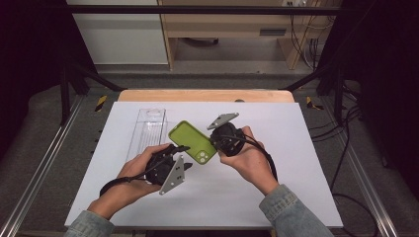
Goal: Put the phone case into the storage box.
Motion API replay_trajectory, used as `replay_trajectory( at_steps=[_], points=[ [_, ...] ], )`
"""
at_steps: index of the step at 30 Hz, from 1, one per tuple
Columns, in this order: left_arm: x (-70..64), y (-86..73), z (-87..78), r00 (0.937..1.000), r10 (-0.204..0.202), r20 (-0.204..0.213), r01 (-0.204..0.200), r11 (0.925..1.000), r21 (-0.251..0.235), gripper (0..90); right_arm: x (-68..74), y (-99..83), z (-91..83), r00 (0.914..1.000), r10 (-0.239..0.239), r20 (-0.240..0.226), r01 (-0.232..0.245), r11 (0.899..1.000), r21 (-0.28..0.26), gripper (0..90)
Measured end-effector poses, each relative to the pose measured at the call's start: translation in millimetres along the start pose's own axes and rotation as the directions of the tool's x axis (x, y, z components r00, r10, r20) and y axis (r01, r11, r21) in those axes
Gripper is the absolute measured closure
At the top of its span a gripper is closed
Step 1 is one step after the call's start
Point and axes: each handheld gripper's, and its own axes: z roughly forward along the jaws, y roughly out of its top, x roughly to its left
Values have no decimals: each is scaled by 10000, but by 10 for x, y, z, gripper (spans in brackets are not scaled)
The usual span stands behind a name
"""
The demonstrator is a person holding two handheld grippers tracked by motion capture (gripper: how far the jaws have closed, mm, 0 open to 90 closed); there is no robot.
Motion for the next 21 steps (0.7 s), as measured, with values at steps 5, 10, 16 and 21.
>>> replay_trajectory(
  at_steps=[5, 10, 16, 21],
  points=[
    [-25, 27, 34, 9999, 128, -7, -128, 9999, -105, 511, 1, 27, 10, 10000, 32, -70, -32, 10000, 9, 884],
    [-35, 53, 47, 9992, 411, -6, -411, 9992, -2, 537, 7, 50, 17, 9999, 70, -157, -69, 10000, 21, 884],
    [-44, 73, 68, 9982, 593, -15, -593, 9982, 2, 557, 20, 75, 15, 9997, 77, -244, -76, 10000, 15, 884],
    [-59, 76, 88, 9968, 797, 60, -798, 9968, 78, 585, 26, 95, 6, 9996, 36, -278, -35, 10000, 14, 884]
  ],
)
